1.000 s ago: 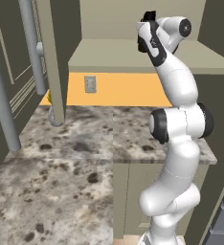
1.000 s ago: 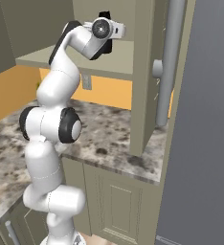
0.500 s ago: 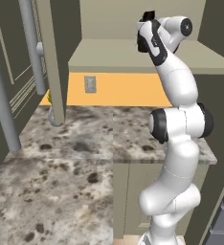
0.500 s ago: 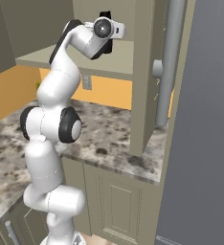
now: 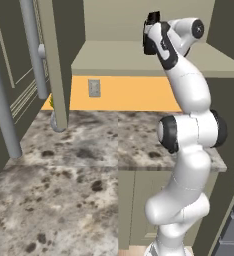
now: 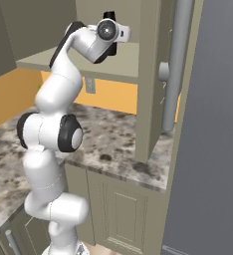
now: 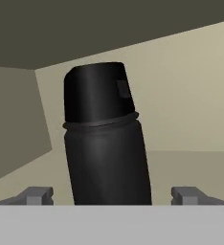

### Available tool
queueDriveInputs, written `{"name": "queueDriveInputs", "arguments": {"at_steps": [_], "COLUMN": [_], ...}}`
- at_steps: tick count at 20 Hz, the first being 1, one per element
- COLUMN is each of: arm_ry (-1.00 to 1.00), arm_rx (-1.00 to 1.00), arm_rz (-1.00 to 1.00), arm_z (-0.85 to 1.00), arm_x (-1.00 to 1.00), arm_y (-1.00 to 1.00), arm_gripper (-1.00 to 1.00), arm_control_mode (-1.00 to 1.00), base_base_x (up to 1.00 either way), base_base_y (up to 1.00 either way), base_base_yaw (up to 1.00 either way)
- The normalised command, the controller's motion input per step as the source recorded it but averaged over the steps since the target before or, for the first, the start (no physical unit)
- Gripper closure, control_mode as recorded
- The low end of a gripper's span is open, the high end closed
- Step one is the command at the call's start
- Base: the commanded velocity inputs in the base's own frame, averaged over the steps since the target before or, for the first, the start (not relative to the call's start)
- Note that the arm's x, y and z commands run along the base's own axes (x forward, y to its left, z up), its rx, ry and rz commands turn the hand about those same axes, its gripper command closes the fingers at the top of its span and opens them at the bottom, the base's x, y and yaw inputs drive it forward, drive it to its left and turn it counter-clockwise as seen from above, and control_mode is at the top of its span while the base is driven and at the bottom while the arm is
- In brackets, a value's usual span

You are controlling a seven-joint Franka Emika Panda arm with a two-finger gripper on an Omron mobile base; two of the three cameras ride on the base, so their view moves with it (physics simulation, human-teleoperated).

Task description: Pick the can, water bottle from the counter and place them in the open cabinet.

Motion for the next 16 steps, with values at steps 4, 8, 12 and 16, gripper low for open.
{"name": "queueDriveInputs", "arguments": {"at_steps": [4,8,12,16], "arm_ry": [0.00,0.00,-0.02,-0.01], "arm_rx": [0.00,0.00,0.00,0.00], "arm_rz": [0.00,0.00,0.00,0.00], "arm_z": [-0.06,-0.05,-0.03,-0.09], "arm_x": [-0.45,-0.61,-0.85,-0.94], "arm_y": [0.00,0.00,0.00,0.00], "arm_gripper": [-1.00,-1.00,-1.00,-1.00], "arm_control_mode": [-1.00,-1.00,-1.00,-1.00], "base_base_x": [0.00,0.00,0.00,0.00], "base_base_y": [0.00,0.00,0.00,0.00], "base_base_yaw": [0.00,0.00,0.00,0.00]}}
